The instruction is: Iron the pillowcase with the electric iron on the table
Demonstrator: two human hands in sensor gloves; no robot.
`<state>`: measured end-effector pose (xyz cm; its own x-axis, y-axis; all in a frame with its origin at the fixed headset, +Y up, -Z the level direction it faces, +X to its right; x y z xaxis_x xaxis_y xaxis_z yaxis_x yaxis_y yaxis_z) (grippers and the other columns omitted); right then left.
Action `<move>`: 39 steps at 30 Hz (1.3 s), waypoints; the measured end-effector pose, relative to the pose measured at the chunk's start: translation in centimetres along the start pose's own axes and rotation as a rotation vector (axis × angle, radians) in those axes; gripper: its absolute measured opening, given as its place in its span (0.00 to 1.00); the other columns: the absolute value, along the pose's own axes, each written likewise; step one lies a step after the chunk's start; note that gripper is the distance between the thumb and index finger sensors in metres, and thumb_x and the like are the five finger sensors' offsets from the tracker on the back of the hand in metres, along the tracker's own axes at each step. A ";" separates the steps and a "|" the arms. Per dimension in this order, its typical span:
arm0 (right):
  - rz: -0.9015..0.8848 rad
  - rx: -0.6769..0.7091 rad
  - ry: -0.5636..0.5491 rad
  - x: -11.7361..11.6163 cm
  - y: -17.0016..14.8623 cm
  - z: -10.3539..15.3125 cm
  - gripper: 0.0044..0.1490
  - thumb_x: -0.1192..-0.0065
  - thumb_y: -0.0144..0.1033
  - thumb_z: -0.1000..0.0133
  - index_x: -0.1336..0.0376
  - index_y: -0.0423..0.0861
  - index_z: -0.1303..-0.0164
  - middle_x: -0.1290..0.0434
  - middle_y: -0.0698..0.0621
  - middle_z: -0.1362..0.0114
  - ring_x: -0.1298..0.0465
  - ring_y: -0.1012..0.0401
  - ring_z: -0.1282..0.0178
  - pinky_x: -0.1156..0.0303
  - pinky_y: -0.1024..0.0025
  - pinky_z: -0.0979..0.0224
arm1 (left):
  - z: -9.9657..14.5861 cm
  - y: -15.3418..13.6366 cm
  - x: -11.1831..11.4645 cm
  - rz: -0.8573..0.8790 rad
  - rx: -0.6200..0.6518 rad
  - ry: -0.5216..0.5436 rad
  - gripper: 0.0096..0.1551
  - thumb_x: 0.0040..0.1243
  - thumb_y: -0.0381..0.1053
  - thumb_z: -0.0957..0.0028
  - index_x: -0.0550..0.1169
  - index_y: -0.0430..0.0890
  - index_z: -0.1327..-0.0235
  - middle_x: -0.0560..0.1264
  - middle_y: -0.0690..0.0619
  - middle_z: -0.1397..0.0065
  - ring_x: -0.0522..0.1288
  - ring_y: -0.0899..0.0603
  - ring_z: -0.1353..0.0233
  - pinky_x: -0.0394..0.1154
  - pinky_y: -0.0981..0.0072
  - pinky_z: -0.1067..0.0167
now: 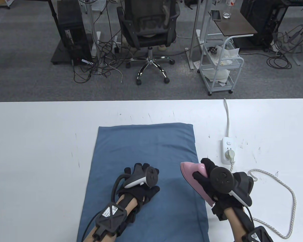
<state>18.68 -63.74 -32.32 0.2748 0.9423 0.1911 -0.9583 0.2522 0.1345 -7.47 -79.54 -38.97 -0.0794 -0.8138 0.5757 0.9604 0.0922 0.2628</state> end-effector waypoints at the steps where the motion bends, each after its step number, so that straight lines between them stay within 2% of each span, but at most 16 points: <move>1: 0.004 -0.001 0.002 0.0 -0.1 0.0 0.43 0.40 0.60 0.48 0.37 0.44 0.30 0.19 0.58 0.60 0.19 0.65 0.69 0.17 0.62 0.50 | -0.8 -0.4 -0.3 0.020 -0.011 -0.008 0.44 0.31 0.71 0.48 0.30 0.64 0.28 0.22 0.52 0.20 0.21 0.36 0.21 0.27 0.27 0.30; 5: 0.017 -0.010 0.001 0.0 -0.5 0.1 0.43 0.40 0.60 0.48 0.37 0.44 0.30 0.19 0.58 0.60 0.19 0.65 0.69 0.17 0.62 0.50 | -2.9 -1.8 -0.8 0.107 -0.049 -0.012 0.43 0.30 0.70 0.49 0.29 0.65 0.29 0.21 0.53 0.21 0.20 0.36 0.21 0.26 0.27 0.30; 9: 0.012 -0.014 0.006 -0.1 -0.6 -0.1 0.43 0.40 0.60 0.48 0.37 0.44 0.30 0.19 0.58 0.60 0.19 0.65 0.69 0.17 0.62 0.50 | -4.0 -2.9 0.4 0.158 -0.044 -0.050 0.42 0.28 0.71 0.50 0.29 0.66 0.29 0.20 0.54 0.22 0.19 0.36 0.22 0.27 0.27 0.31; 11: 0.015 -0.013 0.010 -0.2 -0.6 -0.1 0.43 0.40 0.60 0.48 0.37 0.44 0.30 0.19 0.58 0.60 0.19 0.65 0.69 0.17 0.62 0.50 | -4.0 -3.0 1.0 0.198 -0.006 -0.063 0.43 0.27 0.71 0.49 0.26 0.66 0.31 0.16 0.55 0.25 0.14 0.38 0.25 0.22 0.28 0.34; 17: 0.027 -0.011 0.020 -0.8 -0.4 -0.4 0.43 0.40 0.60 0.48 0.37 0.44 0.30 0.19 0.58 0.60 0.19 0.65 0.69 0.17 0.62 0.50 | -2.1 -2.8 2.8 0.209 0.027 -0.094 0.43 0.26 0.71 0.49 0.24 0.66 0.33 0.14 0.56 0.27 0.11 0.39 0.28 0.17 0.29 0.38; 29: 0.079 0.053 0.080 -3.3 1.5 -0.8 0.43 0.40 0.60 0.48 0.37 0.44 0.30 0.19 0.58 0.60 0.19 0.65 0.69 0.17 0.62 0.50 | 4.3 -1.1 7.7 0.191 0.022 -0.103 0.44 0.24 0.72 0.49 0.21 0.65 0.35 0.11 0.55 0.29 0.09 0.39 0.29 0.16 0.29 0.39; 33: 0.119 0.096 0.119 -5.2 2.9 -1.2 0.43 0.40 0.60 0.48 0.37 0.44 0.30 0.19 0.58 0.60 0.19 0.66 0.69 0.17 0.62 0.50 | 6.0 -0.6 8.9 0.199 0.025 -0.102 0.45 0.25 0.72 0.49 0.21 0.65 0.34 0.11 0.55 0.29 0.09 0.38 0.29 0.16 0.29 0.40; 39: 0.182 0.167 0.187 -8.9 5.2 -1.9 0.43 0.41 0.60 0.48 0.37 0.44 0.30 0.20 0.58 0.60 0.19 0.66 0.69 0.17 0.62 0.50 | 6.1 -0.6 9.1 0.195 0.034 -0.102 0.45 0.25 0.72 0.49 0.21 0.65 0.34 0.11 0.54 0.29 0.09 0.38 0.29 0.16 0.28 0.40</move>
<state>11.06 -70.41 -35.13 0.0654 0.9968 0.0465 -0.9601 0.0501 0.2751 -10.36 -83.46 -29.18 0.0790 -0.7162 0.6934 0.9508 0.2631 0.1634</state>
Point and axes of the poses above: the tracker on the back of each hand, its own y axis roughly to the thumb side, its own z axis roughly from the fingertips to the wrist, x = y × z, the point moved 3 cm from there along -z, roughly from the wrist to the fingertips
